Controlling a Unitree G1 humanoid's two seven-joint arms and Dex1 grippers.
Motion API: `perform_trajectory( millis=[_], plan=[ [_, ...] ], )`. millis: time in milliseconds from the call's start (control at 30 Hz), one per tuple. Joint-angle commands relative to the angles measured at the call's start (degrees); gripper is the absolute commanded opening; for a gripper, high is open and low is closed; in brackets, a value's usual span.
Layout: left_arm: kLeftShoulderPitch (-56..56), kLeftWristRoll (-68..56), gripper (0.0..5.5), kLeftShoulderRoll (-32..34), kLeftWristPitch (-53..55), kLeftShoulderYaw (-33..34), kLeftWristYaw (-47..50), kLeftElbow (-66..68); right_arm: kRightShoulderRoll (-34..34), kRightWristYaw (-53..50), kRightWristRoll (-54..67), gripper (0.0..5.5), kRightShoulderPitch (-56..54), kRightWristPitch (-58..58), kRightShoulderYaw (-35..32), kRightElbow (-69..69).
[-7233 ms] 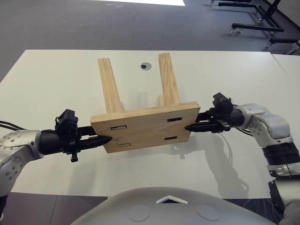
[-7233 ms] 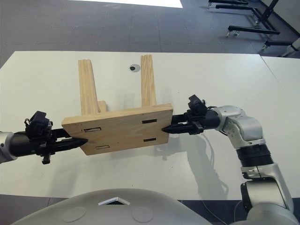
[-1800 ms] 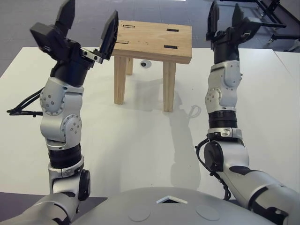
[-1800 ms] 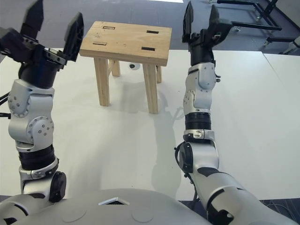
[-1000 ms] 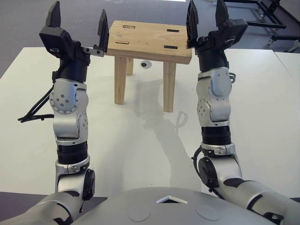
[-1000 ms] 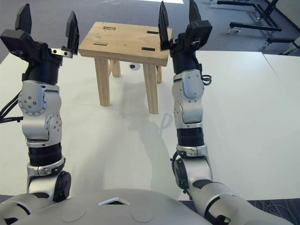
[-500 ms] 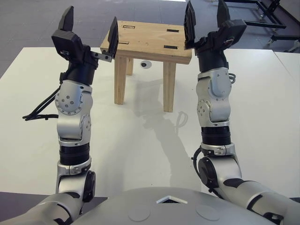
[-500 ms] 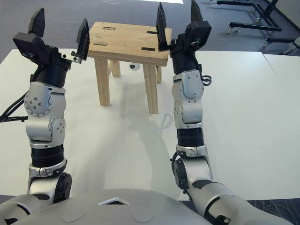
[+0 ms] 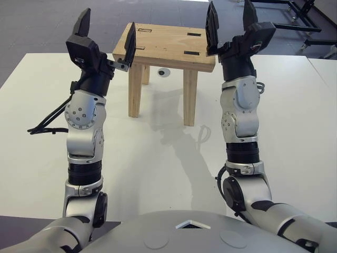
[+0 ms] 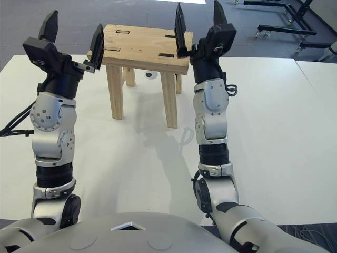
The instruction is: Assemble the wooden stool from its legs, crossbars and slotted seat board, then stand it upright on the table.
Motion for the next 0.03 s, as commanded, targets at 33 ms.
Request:
perform_trajectory(
  millis=[33],
  plan=[
    [-1.1, 1.0, 4.19, 0.2, -0.2, -0.4, 0.0, 0.1, 0.0, 0.2, -0.2, 4.36, 0.0, 0.6, 0.1, 0.2]
  ],
)
